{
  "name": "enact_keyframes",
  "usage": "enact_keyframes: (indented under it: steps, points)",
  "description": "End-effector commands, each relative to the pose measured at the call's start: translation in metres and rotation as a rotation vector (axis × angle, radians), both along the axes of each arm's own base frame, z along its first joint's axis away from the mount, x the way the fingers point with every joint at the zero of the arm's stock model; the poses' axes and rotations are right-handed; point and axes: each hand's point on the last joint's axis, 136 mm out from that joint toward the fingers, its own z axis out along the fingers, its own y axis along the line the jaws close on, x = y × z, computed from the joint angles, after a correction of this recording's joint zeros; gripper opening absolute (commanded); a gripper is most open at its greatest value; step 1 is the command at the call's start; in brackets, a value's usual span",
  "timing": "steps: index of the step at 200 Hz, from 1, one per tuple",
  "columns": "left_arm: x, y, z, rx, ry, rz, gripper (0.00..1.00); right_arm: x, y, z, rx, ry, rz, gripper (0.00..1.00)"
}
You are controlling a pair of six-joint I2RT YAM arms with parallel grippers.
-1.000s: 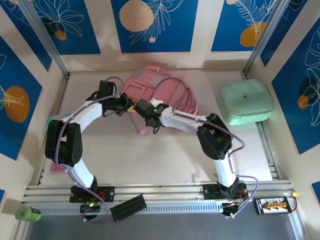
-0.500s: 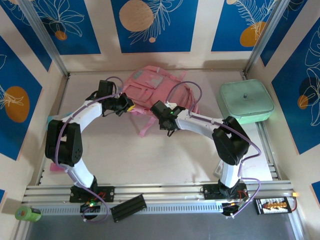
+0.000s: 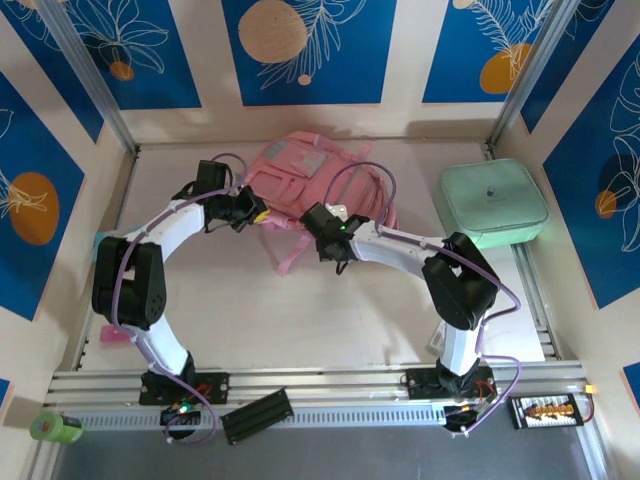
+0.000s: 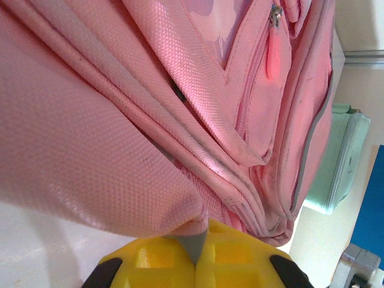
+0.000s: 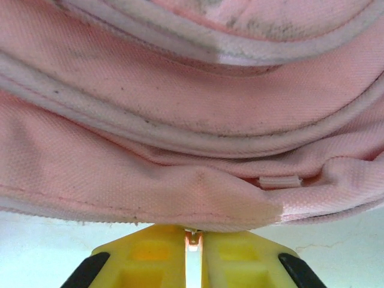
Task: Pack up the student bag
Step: Zip the student bag at the top-center of the table.
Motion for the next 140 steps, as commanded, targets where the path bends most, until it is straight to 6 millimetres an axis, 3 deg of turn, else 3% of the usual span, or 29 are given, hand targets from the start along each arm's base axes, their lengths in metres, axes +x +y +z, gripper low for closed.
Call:
enact_keyframes:
  steps: [1, 21, 65, 84, 104, 127, 140]
  points:
    - [0.012, -0.009, 0.026, -0.059, -0.075, -0.04, 0.0, 0.002, -0.008, -0.003, -0.059, -0.031, 0.007, 0.08]
    - [0.013, -0.007, 0.025, -0.072, -0.066, -0.026, 0.0, -0.001, -0.021, 0.0, -0.082, -0.043, -0.033, 0.06]
    - [0.027, 0.0, 0.01, -0.145, -0.036, 0.053, 0.0, -0.021, -0.077, -0.006, -0.092, -0.009, -0.146, 0.06]
    - [0.033, 0.001, 0.002, -0.12, -0.028, 0.057, 0.0, -0.023, -0.084, -0.008, -0.049, 0.015, -0.134, 0.05]
    - [0.038, 0.007, -0.011, -0.057, -0.024, 0.061, 0.0, -0.022, -0.071, -0.005, 0.026, 0.033, -0.068, 0.0]
    - [0.044, 0.02, -0.025, 0.074, -0.02, 0.044, 0.0, -0.024, -0.032, 0.002, 0.152, 0.063, 0.085, 0.0]
    - [0.048, 0.031, -0.032, 0.157, -0.02, 0.043, 0.08, -0.028, -0.007, 0.008, 0.237, 0.082, 0.17, 0.0]
